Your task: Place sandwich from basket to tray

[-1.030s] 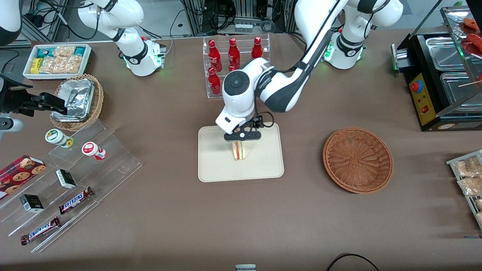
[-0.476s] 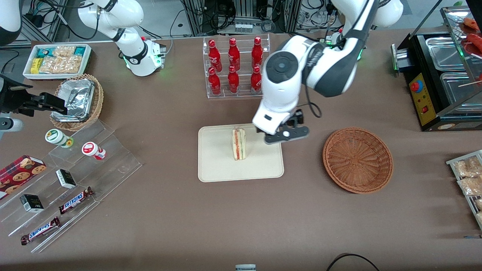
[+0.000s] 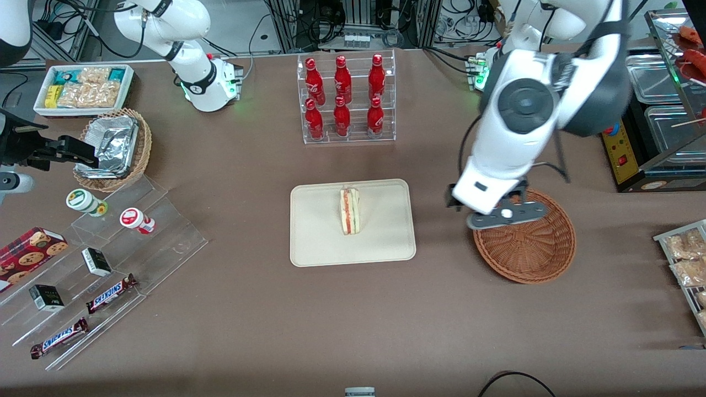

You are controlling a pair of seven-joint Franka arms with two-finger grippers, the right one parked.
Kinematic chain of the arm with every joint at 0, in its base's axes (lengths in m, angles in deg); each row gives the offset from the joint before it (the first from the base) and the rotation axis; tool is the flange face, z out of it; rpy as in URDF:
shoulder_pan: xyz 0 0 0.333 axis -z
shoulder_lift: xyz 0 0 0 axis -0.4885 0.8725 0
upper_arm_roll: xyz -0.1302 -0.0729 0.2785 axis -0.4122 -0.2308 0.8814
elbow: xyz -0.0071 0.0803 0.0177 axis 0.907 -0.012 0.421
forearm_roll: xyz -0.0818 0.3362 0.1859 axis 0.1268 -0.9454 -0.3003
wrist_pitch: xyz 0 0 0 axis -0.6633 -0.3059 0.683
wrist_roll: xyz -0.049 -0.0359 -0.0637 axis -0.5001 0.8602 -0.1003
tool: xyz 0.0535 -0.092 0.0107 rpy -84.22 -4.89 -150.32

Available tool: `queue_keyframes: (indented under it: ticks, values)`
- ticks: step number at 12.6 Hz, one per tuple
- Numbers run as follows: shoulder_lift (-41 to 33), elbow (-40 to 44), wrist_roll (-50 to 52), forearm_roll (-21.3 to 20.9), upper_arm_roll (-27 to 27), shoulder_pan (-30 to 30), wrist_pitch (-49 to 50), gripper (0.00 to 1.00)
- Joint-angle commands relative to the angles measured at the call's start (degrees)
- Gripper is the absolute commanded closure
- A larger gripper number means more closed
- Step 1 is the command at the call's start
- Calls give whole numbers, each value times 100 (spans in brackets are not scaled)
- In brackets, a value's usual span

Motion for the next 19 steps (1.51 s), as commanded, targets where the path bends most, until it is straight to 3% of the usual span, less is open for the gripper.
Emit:
queue_keyframes:
  ticks: [1, 6, 12, 19]
  values:
    - [-226, -183, -599, 158, 411, 84, 182, 1]
    - [-472, -174, -1549, 605, 1440, 84, 376, 1]
    - [-753, -112, -2192, 642, 2433, 102, 649, 1]
    - [-947, -121, -2183, 616, 2497, 58, 754, 0]
